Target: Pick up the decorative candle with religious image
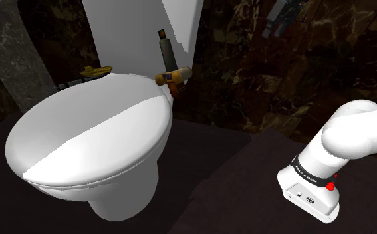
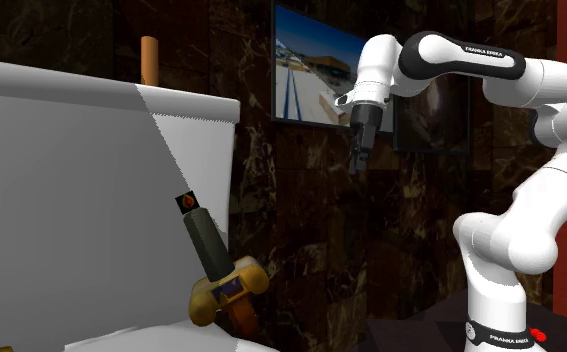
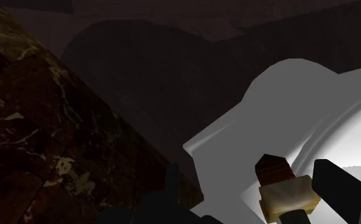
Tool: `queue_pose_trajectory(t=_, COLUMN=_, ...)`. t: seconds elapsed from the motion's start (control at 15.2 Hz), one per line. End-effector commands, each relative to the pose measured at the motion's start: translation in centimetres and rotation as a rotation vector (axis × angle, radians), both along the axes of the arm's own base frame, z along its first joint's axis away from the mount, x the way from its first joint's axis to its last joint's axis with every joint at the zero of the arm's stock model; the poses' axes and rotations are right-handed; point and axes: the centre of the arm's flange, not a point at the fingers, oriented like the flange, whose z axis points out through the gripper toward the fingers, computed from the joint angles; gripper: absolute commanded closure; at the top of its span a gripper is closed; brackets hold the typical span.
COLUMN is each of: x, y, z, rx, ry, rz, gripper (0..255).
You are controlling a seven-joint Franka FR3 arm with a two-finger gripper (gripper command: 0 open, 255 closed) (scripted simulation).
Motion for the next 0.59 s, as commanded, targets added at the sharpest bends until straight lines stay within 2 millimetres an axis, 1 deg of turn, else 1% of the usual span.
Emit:
queue_pose_trajectory(t=0.0, x=0.0, y=0.0, z=0.0, rx=0.0, ry=0.0, rz=0.0, gripper=0)
queue_pose_trajectory(t=0.53, x=7.7, y=6.6, z=-1.5, rx=-0.031, ry=-0.057, rz=-0.031, gripper=0)
